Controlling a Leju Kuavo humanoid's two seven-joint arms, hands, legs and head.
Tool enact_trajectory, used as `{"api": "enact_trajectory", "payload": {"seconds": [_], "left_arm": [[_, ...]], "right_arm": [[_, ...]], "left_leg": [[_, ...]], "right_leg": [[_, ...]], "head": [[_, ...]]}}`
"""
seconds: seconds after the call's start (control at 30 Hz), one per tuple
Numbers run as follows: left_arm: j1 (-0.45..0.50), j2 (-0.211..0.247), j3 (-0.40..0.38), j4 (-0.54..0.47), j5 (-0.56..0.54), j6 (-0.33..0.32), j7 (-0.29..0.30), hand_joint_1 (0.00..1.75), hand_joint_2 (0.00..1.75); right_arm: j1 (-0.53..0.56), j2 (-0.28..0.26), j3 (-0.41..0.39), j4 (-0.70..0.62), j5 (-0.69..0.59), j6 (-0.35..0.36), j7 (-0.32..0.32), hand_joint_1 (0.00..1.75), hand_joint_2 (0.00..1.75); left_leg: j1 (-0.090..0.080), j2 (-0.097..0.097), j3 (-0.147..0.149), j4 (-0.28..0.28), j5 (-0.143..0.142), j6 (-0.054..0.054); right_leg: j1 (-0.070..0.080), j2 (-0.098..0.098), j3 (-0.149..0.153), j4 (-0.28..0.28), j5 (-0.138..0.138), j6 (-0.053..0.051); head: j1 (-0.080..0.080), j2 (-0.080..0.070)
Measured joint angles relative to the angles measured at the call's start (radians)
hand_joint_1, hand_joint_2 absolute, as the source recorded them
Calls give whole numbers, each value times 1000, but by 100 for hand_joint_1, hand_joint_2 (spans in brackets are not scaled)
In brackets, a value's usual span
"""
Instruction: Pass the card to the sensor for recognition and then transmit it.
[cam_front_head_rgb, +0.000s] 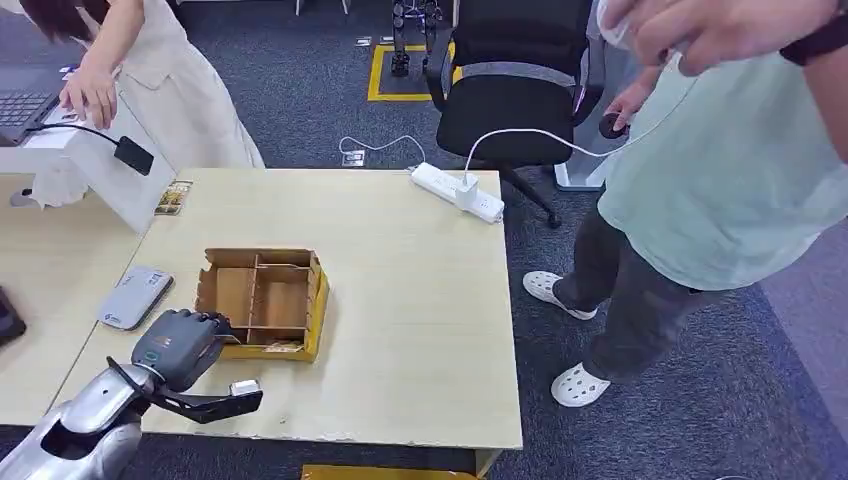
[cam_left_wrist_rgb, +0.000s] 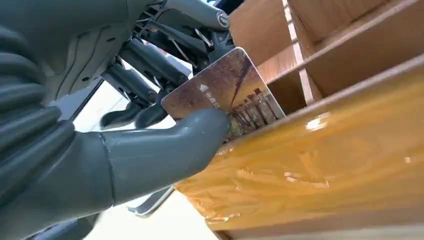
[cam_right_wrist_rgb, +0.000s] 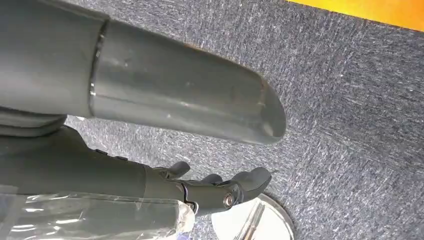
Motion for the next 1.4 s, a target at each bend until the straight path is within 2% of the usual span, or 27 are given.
{"api": "enact_trajectory", "payload": {"seconds": [0.1, 0.23, 0.4, 0.53, 0.6, 0.67, 0.83, 1.13, 1.4], "left_arm": [[5, 0, 10, -9, 0, 44, 17, 175, 175], [-13, 0, 68, -28, -20, 101, 41, 175, 175], [-90, 0, 166, -35, -71, 146, 74, 175, 175], [-131, -12, 212, -34, -76, 202, 72, 175, 175], [-162, -20, 227, -24, -112, 226, 77, 175, 175], [-205, -32, 233, 8, -158, 254, 98, 175, 175], [-334, -90, 234, 157, -261, 379, 163, 175, 175], [-496, -138, 267, 412, -399, 577, 219, 175, 175], [-576, -166, 291, 582, -427, 609, 221, 175, 175]], "right_arm": [[1, 0, 2, 0, 0, 1, 0, 0, 0], [5, 0, 3, 0, -5, 1, -3, 0, 0], [10, 0, 7, 0, -14, -1, -8, 0, 0], [12, 0, 14, 0, -14, -2, -9, 0, 0], [10, 0, 18, 0, -13, -2, -9, 0, 0], [8, 0, 24, -1, -7, -2, -7, 0, 0], [-9, 0, 44, -5, 10, -6, 0, 0, 0], [-20, 0, 67, -11, 27, -10, 13, 0, 0], [-22, 1, 77, -19, 32, -16, 13, 0, 0]], "left_leg": [[0, 0, 0, 0, 0, 0], [0, 0, 0, 0, 0, 0], [1, 0, 0, 0, 1, 1], [1, 0, 0, 0, 1, 0], [0, 0, 0, 0, 1, 0], [0, 0, 0, 0, 1, 0], [0, 0, 0, 0, 2, 1], [0, 0, 0, 0, 3, 1], [0, 0, 0, 0, 3, 1]], "right_leg": [[0, 0, 0, 0, 0, 0], [0, 0, -1, 0, 0, 0], [1, 0, 0, 0, 0, 0], [1, 0, 0, 0, 0, 0], [0, 0, 0, 0, 0, 0], [0, 0, 0, 0, 1, 0], [0, 0, 0, 0, 2, 1], [0, 0, 0, 0, 2, 0], [0, 0, -1, 0, 2, 1]], "head": [[0, 0], [0, 0], [0, 0], [0, 0], [2, 0], [1, 0], [2, 0], [2, 0], [1, 0]]}}
